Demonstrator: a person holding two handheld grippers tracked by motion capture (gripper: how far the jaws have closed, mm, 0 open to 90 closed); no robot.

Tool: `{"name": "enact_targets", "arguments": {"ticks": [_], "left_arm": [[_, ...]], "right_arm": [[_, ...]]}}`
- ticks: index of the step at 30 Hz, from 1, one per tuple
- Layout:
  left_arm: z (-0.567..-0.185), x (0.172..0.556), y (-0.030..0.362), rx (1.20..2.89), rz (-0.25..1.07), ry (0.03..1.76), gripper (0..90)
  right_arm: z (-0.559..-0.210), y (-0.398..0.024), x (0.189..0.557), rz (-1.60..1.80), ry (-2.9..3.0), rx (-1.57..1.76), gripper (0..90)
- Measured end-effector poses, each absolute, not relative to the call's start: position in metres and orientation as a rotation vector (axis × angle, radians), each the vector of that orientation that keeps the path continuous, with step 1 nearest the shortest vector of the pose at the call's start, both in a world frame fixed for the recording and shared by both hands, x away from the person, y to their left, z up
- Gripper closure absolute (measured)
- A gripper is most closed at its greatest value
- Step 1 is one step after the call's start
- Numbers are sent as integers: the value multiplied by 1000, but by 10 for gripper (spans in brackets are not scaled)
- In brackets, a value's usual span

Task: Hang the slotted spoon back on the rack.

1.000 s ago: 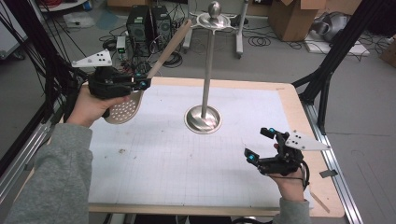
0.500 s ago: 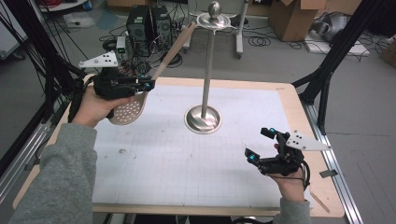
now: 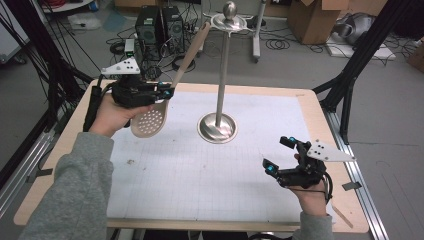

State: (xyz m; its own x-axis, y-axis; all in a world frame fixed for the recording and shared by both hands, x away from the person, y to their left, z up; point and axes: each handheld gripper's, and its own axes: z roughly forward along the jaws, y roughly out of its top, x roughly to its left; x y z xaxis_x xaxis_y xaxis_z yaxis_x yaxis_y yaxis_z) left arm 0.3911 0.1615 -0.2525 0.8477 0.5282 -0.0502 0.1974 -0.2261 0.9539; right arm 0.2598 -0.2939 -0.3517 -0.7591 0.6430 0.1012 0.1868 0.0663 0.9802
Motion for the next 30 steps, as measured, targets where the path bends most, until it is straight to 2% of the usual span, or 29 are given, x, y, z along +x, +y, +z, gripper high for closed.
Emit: {"name": "enact_targets", "arguments": {"ticks": [30], "left_arm": [[-272,408,110,1828,352,626,778]], "right_arm": [[-352,-298,259,1751,1976,835,16]]}}
